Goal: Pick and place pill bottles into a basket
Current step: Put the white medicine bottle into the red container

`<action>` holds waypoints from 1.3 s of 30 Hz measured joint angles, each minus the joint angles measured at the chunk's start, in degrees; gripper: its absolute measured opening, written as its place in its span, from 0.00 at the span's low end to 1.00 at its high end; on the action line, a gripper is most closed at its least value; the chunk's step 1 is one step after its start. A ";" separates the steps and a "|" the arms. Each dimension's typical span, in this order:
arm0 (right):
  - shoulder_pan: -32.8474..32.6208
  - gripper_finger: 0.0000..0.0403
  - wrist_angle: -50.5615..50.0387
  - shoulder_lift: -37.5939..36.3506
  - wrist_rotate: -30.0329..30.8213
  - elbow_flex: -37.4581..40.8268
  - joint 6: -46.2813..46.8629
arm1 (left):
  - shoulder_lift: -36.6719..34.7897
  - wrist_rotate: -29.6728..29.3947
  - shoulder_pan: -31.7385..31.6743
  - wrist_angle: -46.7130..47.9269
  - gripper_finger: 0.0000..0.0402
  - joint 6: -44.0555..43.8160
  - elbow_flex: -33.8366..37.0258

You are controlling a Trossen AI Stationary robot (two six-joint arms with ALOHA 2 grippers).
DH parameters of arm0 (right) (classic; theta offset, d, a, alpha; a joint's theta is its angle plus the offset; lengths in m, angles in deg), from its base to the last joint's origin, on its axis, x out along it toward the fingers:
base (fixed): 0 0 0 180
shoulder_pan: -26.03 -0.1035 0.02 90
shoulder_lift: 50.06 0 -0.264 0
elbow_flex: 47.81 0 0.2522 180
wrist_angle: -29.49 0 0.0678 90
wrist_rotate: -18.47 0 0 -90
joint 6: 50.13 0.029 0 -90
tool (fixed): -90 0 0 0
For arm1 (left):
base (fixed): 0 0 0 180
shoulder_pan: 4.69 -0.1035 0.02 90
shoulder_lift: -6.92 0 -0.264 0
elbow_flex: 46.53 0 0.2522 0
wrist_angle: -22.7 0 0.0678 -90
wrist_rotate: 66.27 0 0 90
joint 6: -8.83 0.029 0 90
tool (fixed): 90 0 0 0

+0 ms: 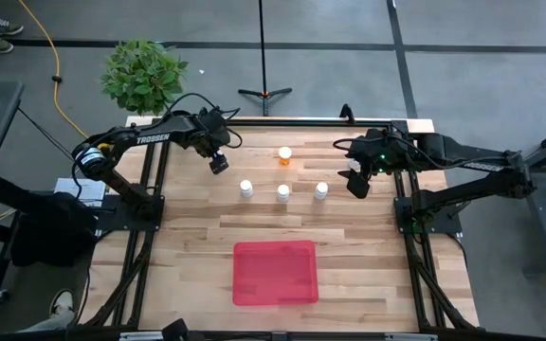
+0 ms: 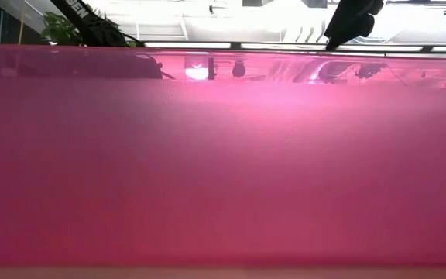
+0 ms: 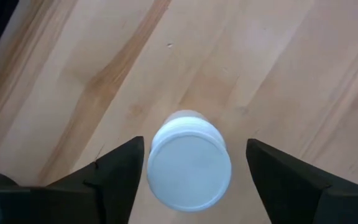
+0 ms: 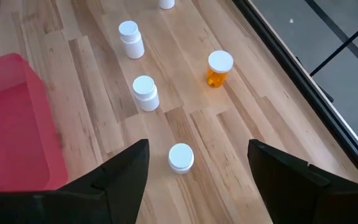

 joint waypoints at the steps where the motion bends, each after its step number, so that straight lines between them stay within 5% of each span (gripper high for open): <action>1: 0.00 0.65 0.00 0.00 0.00 0.00 0.16 | -0.01 0.02 0.00 0.01 0.75 -0.09 0.00; 14: 0.00 0.65 -0.43 0.00 0.13 0.00 0.31 | -0.18 2.16 -0.02 1.42 0.51 -1.63 -0.17; 25: 0.00 0.65 -0.45 0.00 0.44 0.00 0.40 | -0.11 8.12 -0.04 6.32 0.50 -3.67 -1.68; 39: -0.02 0.65 -0.43 0.00 0.57 0.00 1.06 | -0.09 21.07 -0.11 13.03 0.49 -1.04 -13.99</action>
